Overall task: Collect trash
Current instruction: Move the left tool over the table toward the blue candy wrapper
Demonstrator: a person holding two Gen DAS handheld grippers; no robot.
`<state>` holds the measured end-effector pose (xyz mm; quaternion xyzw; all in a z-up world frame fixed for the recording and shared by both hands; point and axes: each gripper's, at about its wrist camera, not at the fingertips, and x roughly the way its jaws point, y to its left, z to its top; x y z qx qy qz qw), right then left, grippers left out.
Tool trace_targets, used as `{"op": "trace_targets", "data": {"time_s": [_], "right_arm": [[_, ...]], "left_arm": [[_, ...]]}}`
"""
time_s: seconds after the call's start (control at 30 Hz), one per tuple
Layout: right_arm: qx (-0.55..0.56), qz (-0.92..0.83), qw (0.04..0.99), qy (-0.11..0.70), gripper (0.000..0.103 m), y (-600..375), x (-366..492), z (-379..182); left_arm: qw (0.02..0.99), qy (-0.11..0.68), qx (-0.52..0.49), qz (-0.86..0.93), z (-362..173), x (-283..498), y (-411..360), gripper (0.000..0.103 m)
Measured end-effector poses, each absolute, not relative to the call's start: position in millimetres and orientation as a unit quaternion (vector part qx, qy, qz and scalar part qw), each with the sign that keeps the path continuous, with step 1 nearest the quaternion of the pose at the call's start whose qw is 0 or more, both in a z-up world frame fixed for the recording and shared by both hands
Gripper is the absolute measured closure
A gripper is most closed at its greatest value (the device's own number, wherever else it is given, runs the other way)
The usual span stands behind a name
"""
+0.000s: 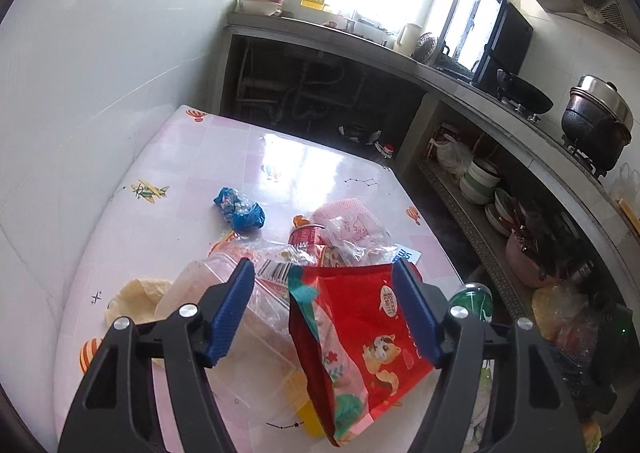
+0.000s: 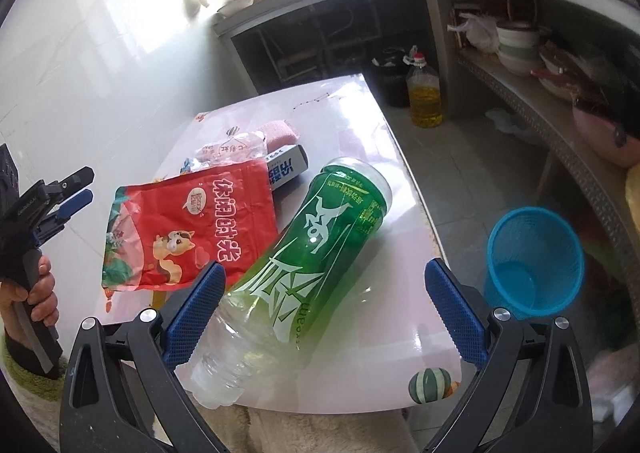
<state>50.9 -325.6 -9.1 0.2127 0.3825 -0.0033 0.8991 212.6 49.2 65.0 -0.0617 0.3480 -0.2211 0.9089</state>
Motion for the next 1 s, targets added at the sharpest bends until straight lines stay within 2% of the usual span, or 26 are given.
{"op": "trace_targets", "data": {"time_s": [0.43,0.67,1.0], "right_arm": [[0.352,0.064,0.816,0.453,0.008,-333.5,74.7,-49.4],[0.358,0.054,0.813,0.456,0.008,-335.9,66.8,-49.5],[0.362,0.036,0.823,0.435,0.008,-354.5,44.5,-39.5]], "left_arm": [[0.908,0.350,-0.045,-0.225,68.2,199.3,31.1,0.041],[0.910,0.322,-0.067,-0.253,77.6,163.6,38.8,0.041],[0.894,0.309,-0.036,-0.324,85.1,110.9,9.1,0.041]]}}
